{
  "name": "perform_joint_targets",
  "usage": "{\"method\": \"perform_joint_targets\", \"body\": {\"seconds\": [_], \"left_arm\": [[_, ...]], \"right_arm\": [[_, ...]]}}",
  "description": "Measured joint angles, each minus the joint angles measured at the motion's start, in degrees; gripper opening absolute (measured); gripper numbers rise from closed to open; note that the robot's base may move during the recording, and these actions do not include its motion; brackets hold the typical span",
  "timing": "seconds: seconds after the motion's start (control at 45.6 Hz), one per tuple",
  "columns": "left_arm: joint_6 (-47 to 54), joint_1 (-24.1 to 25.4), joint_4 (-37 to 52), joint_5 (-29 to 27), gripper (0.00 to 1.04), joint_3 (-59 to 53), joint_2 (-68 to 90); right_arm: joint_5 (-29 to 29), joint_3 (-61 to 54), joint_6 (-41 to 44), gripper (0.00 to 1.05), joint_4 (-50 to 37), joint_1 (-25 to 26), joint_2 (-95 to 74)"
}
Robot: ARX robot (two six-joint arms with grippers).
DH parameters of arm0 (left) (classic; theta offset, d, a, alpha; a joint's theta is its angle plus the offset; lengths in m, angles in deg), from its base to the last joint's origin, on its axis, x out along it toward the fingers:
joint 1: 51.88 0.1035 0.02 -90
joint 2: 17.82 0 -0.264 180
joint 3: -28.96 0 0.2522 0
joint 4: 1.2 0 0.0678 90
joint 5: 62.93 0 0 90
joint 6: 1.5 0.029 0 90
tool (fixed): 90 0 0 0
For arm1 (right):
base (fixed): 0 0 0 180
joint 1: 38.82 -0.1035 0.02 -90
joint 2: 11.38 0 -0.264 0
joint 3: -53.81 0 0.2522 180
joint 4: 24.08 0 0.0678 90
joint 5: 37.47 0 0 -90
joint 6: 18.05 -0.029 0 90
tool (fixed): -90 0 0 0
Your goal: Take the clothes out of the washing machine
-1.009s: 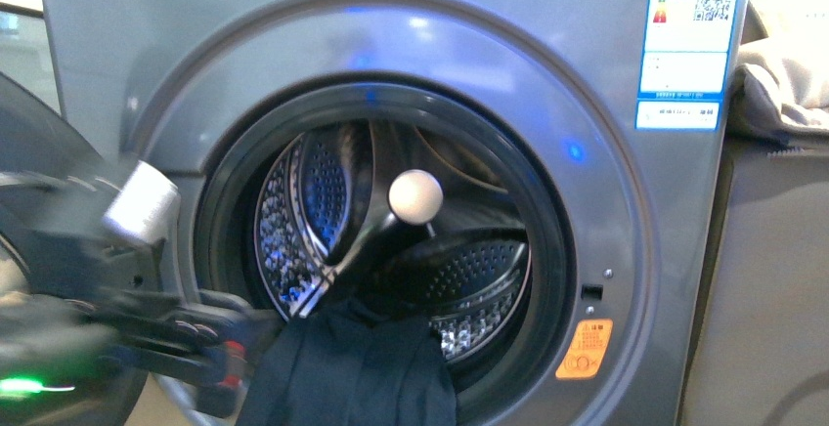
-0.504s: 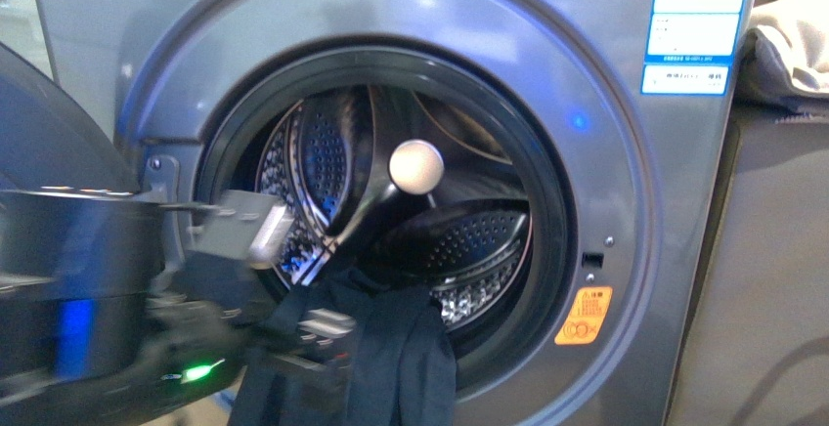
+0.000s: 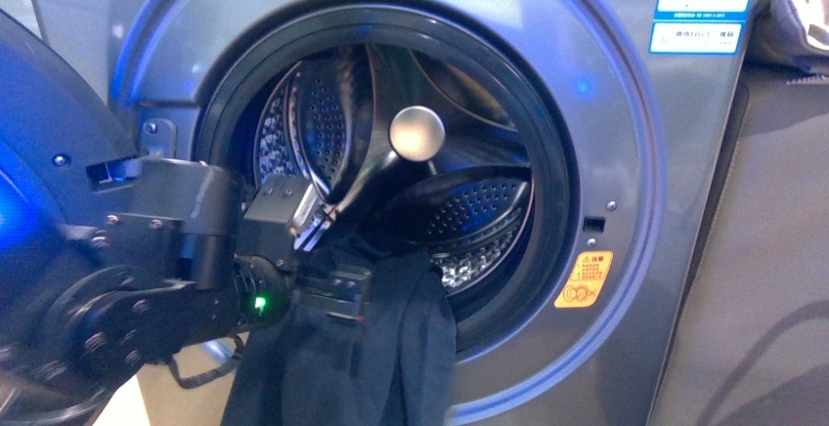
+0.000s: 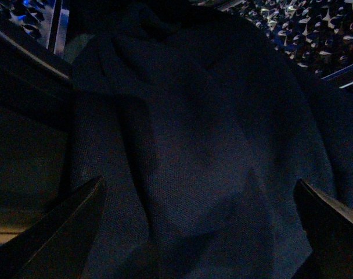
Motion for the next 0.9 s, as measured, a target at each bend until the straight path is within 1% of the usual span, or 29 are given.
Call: {"method": "perform_joint_targets", "body": {"seconds": [0.132,0.351,0.57,0.68,0.899], "left_arm": [[-0.33,0.42,-1.40,-0.07,0.98,3.54,2.54],[-1.03,0.37,-2.67,1.36,0.98,6.01,4.61],[-2.78,-1.44,-7.58,1.11,0.98,8.46,6.19],[-2.64,-2.47,-9.86,-0.09,0.98,8.72,6.21],[-2.99,-3.63,-14.36,-5.31,0.98,9.55,5.75]], "right_arm": [[0.00,0.00,0.00,0.97,0.00,0.00,0.00],[0.00,0.00,0.00,0.97,0.00,0.00,0.00],[0.00,0.00,0.00,0.97,0.00,0.00,0.00],[0.00,0.00,0.00,0.97,0.00,0.00,0.00],[0.00,0.00,0.00,0.97,0.00,0.00,0.00]]}}
